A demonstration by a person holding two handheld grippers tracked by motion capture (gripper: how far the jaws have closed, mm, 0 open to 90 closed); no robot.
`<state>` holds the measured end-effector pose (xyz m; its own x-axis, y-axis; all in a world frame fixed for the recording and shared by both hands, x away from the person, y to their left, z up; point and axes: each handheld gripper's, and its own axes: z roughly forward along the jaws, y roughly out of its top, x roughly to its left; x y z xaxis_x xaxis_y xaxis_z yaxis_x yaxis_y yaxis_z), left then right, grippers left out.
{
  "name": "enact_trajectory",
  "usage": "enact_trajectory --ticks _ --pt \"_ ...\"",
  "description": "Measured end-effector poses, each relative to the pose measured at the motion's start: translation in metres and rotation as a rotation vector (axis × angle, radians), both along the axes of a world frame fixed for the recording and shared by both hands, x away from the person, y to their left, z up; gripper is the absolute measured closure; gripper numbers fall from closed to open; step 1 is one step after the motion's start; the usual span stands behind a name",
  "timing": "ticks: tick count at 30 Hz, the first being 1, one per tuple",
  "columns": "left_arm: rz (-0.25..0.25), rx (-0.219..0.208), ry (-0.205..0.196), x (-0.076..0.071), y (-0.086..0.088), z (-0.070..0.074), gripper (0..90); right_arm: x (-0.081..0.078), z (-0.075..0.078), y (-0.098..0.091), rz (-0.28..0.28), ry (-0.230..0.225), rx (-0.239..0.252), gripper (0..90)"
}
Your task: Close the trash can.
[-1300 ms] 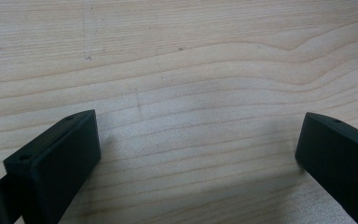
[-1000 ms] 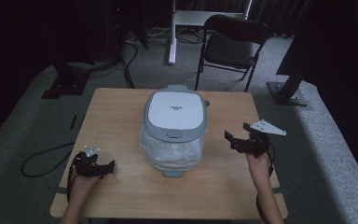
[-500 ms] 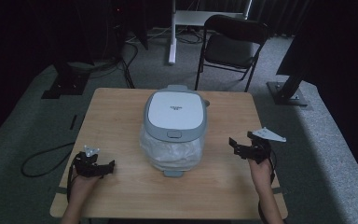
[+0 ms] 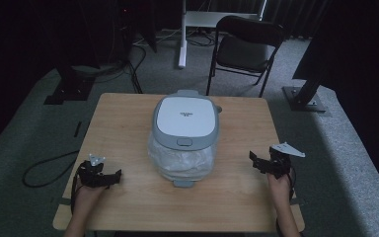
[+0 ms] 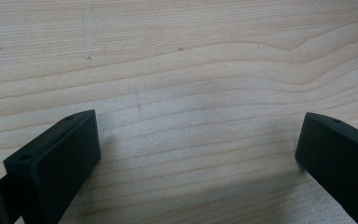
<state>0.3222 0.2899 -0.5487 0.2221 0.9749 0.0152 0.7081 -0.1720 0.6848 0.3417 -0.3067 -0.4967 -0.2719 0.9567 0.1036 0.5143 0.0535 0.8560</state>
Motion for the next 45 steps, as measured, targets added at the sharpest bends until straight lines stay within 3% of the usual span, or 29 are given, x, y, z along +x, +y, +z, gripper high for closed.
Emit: enact_trajectory --ticks 5,12,20,27,34,38,45 --pt "0.000 0.000 0.000 0.000 0.000 0.000 0.7 -0.004 -0.013 -0.011 -0.096 0.007 -0.017 10.9" --pt "0.000 0.000 0.000 0.000 0.000 0.000 0.6 -0.008 -0.029 -0.025 -0.159 0.047 -0.004 10.9" --pt "0.000 0.000 0.000 0.000 0.000 0.000 0.7 -0.011 -0.040 -0.030 -0.271 0.083 -0.018 10.9" --pt "0.000 0.000 0.000 0.000 0.000 0.000 0.7 -0.014 -0.050 -0.028 -0.275 0.120 -0.056 10.9" --pt "0.000 0.001 0.000 -0.001 -0.001 0.000 0.7 -0.011 -0.055 -0.022 -0.243 0.142 -0.108 10.9" --pt "0.001 0.001 0.000 -0.001 -0.001 0.000 0.7 -0.010 -0.055 -0.022 -0.239 0.150 -0.094 10.9" --pt "0.004 0.001 -0.001 -0.001 -0.001 0.000 0.7 -0.007 -0.056 -0.020 -0.241 0.184 -0.124 10.9"
